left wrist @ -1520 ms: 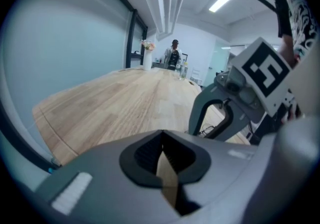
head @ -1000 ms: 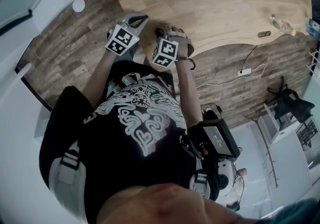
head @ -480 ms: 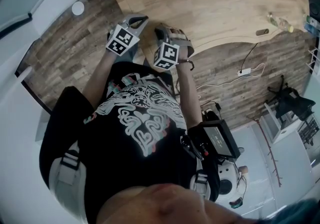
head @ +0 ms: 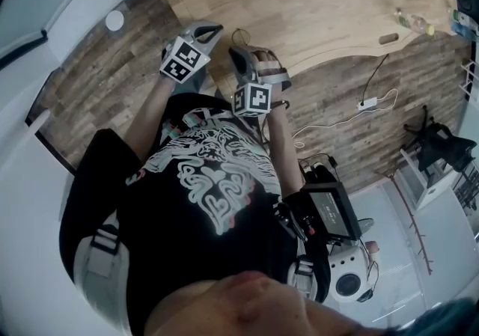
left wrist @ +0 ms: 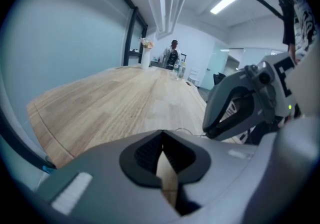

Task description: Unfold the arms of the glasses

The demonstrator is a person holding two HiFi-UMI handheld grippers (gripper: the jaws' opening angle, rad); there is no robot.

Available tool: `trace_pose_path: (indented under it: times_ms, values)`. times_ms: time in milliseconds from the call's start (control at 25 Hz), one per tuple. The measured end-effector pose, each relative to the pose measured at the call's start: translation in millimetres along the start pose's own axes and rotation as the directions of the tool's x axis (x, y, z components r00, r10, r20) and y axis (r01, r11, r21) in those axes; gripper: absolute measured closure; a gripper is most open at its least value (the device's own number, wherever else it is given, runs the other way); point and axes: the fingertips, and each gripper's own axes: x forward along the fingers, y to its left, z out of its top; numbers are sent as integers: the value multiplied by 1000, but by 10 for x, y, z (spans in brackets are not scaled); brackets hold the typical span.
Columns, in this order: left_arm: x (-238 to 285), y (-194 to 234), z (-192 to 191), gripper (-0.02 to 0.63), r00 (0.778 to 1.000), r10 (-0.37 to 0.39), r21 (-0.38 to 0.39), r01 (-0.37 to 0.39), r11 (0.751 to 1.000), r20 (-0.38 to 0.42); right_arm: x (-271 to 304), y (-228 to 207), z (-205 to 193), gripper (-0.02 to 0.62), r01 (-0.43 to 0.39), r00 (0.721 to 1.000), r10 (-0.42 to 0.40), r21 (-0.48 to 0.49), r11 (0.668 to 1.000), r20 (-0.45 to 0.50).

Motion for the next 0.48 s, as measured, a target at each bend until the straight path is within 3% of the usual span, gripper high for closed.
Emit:
trace_pose_path:
  times_ms: [320,480]
  values:
    - [8,-181,160,617,998,-56,99,56,994,-2,-324,-39,159,571,118,991,-119,22,993,61]
    - [220,-316,180,617,988,-139,253,150,956,-59,-380,-48,90,571,133,988,-134,21,991,78]
